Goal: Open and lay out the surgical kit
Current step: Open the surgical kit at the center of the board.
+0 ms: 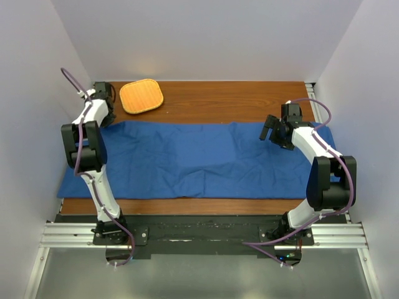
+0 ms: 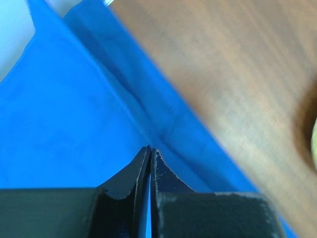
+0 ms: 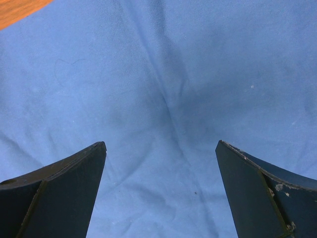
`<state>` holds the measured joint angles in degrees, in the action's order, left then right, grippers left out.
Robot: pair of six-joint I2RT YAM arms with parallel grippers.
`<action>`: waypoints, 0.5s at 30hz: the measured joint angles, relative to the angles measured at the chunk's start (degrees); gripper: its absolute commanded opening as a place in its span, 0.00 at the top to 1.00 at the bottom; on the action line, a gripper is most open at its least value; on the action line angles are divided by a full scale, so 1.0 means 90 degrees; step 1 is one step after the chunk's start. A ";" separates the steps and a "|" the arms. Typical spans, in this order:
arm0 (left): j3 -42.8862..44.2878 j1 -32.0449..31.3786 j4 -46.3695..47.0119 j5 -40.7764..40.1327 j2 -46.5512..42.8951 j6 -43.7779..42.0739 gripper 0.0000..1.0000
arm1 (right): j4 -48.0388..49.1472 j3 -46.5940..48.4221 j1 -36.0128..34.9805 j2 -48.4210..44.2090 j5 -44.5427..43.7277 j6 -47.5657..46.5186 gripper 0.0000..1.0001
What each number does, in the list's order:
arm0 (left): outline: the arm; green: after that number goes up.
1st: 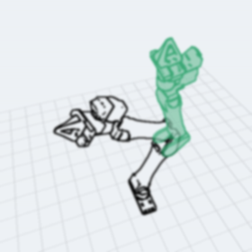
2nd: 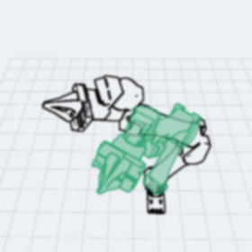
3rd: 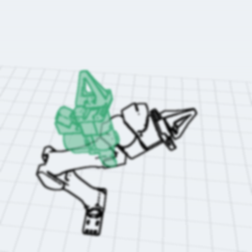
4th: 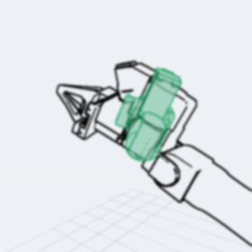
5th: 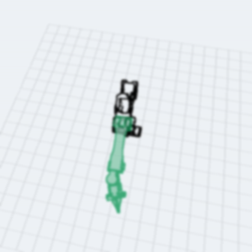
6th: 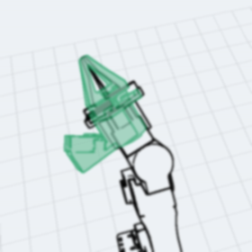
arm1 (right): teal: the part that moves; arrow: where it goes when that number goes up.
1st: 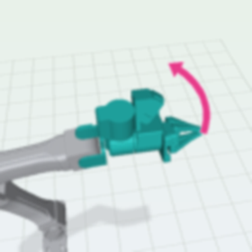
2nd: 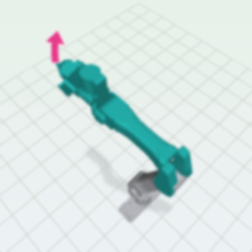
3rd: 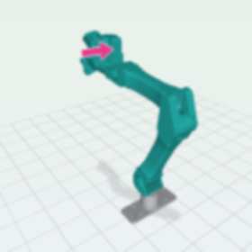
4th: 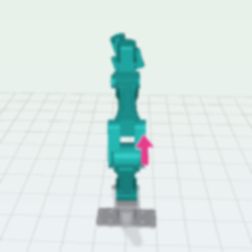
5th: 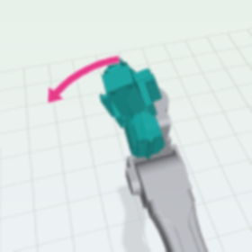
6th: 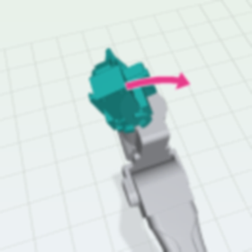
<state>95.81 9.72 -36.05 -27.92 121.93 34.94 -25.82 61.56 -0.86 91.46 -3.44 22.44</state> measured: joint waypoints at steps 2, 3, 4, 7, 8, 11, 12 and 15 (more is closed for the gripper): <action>-0.0321 0.0000 0.0024 -0.0007 -0.0306 0.0029 0.93 | -0.0002 0.0000 0.0000 0.0000 0.0000 0.0000 0.01; -0.0491 0.0002 0.0058 -0.0005 -0.0444 0.0053 0.92 | 0.0000 0.0000 0.0000 0.0000 0.0002 0.0000 0.01; -0.0668 0.0002 0.0095 -0.0007 -0.0580 0.0080 0.92 | -0.0002 0.0000 0.0000 0.0000 0.0005 0.0000 0.02; -0.1173 0.0005 0.0206 0.0029 -0.0850 0.0228 0.91 | -0.0002 0.0000 0.0000 0.0000 0.0012 0.0000 0.01; -0.1294 0.0005 0.0248 0.0058 -0.0877 0.0282 0.91 | 0.0000 0.0000 0.0000 0.0000 0.0017 0.0000 0.01; -0.1739 0.0007 0.0418 0.0243 -0.0901 0.0483 0.90 | 0.0000 0.0000 0.0000 0.0000 0.0029 0.0000 0.01; -0.1872 0.0010 0.0464 0.0308 -0.0901 0.0556 0.87 | 0.0002 0.0000 0.0000 0.0002 0.0032 0.0000 0.01; -0.2040 0.0017 0.0619 0.0391 -0.0925 0.0675 0.82 | 0.0002 0.0000 0.0000 0.0002 0.0051 0.0000 0.01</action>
<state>77.45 9.87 -30.48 -24.40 113.60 41.01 -25.80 61.56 -0.86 91.48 -2.98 22.44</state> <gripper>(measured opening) 0.132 0.985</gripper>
